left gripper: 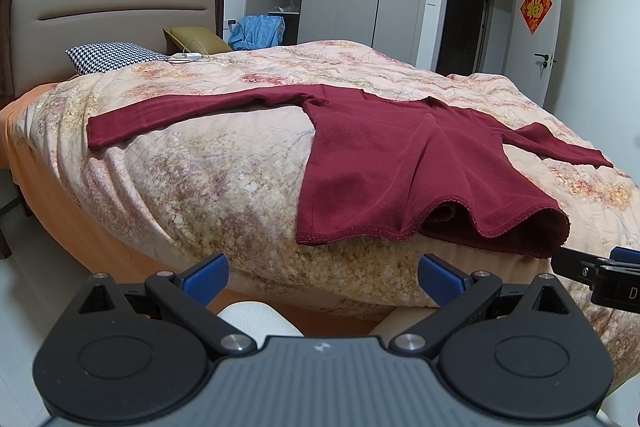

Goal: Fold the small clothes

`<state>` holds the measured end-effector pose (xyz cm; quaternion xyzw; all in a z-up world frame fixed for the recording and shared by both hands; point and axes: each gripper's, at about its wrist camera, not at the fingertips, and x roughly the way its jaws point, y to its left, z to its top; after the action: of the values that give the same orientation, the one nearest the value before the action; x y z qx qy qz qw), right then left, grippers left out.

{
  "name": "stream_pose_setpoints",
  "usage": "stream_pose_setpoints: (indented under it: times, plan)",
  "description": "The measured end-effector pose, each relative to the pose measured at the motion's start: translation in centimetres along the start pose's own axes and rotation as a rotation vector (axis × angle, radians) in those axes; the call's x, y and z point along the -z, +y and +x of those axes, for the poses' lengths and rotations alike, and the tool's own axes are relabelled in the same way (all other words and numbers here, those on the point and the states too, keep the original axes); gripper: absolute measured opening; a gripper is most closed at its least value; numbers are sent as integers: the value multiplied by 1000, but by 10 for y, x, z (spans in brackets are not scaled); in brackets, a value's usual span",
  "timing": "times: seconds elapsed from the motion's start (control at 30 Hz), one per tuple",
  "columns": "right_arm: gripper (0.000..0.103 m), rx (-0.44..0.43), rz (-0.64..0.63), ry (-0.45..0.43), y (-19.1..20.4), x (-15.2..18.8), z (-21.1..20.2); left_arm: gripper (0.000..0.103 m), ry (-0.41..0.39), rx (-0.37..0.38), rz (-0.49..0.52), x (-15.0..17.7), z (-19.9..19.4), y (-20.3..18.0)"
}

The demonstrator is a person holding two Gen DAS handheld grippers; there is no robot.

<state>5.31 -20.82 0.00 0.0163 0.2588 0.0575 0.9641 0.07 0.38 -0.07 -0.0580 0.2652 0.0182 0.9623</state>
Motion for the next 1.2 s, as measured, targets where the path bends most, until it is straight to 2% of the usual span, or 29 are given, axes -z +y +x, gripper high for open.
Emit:
stream_pose_setpoints:
  times: [0.5, 0.67, 0.83, 1.03, 1.2]
  plan:
    - [103, -7, 7, 12, -1, 0, -4, 103, 24, -24, 14, 7, 8, 4]
    - [103, -15, 8, 17, -12, -11, 7, 103, 56, -44, 27, -6, 12, -2]
    - [103, 59, -14, -43, -40, -37, 16, 103, 74, -31, 45, -32, 26, -6]
    - [103, 133, 20, -64, -92, -79, 45, 103, 32, -18, 103, -84, 52, -28]
    - [103, 144, 84, -118, -150, -96, 71, 103, 1, 19, 124, -130, 92, -59]
